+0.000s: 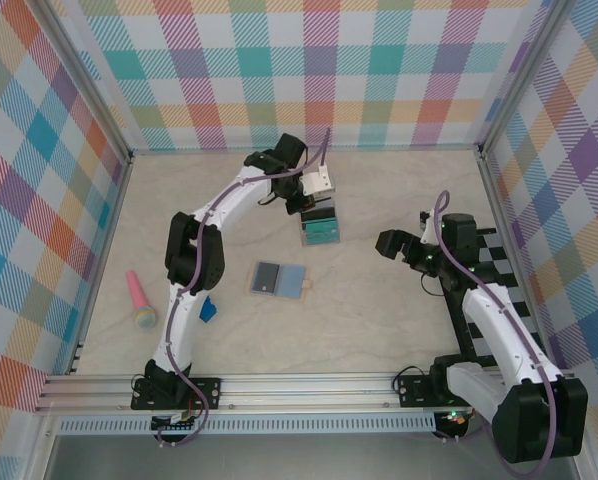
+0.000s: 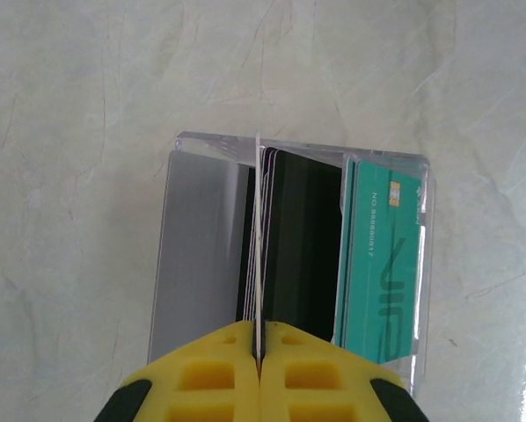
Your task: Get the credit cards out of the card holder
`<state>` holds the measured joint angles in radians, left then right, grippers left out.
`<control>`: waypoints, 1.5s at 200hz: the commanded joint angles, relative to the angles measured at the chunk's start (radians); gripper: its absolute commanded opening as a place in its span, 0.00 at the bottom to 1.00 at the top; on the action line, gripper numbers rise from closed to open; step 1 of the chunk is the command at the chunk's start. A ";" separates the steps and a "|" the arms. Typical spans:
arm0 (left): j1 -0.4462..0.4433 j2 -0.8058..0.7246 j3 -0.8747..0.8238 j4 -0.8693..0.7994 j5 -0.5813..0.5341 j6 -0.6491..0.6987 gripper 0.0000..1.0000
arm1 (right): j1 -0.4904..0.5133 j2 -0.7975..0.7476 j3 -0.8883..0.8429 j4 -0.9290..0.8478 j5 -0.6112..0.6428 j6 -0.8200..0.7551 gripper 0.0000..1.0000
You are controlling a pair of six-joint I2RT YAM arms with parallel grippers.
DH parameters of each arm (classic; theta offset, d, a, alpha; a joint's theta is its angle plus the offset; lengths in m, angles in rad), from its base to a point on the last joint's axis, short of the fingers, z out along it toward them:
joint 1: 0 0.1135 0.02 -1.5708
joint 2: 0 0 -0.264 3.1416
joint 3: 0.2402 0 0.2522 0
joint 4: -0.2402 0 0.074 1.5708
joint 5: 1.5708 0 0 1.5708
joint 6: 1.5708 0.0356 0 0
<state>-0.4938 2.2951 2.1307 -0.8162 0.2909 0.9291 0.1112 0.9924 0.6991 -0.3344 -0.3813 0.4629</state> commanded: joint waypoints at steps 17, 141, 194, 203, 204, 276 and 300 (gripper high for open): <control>0.007 0.015 0.047 0.012 -0.028 0.025 0.00 | -0.004 -0.018 -0.015 -0.008 -0.030 0.016 1.00; -0.011 0.050 0.096 -0.011 -0.076 0.084 0.00 | -0.004 -0.017 -0.018 0.000 -0.051 0.024 1.00; -0.019 0.084 0.101 0.012 -0.112 0.096 0.01 | -0.004 -0.014 -0.008 -0.002 -0.056 0.025 1.00; -0.021 0.087 0.101 0.018 -0.124 0.097 0.02 | -0.004 -0.013 -0.009 0.000 -0.057 0.026 1.00; -0.021 0.087 0.101 0.018 -0.125 0.097 0.02 | -0.005 -0.014 -0.009 -0.001 -0.057 0.026 1.00; -0.026 0.075 0.101 0.060 -0.153 0.076 0.26 | -0.004 0.000 -0.011 0.011 -0.069 0.031 1.00; -0.026 0.064 0.101 0.080 -0.157 0.061 0.28 | -0.004 0.004 -0.009 0.014 -0.073 0.033 1.00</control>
<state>-0.5152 2.3684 2.2021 -0.7643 0.1371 1.0100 0.1112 0.9920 0.6930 -0.3340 -0.4294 0.4866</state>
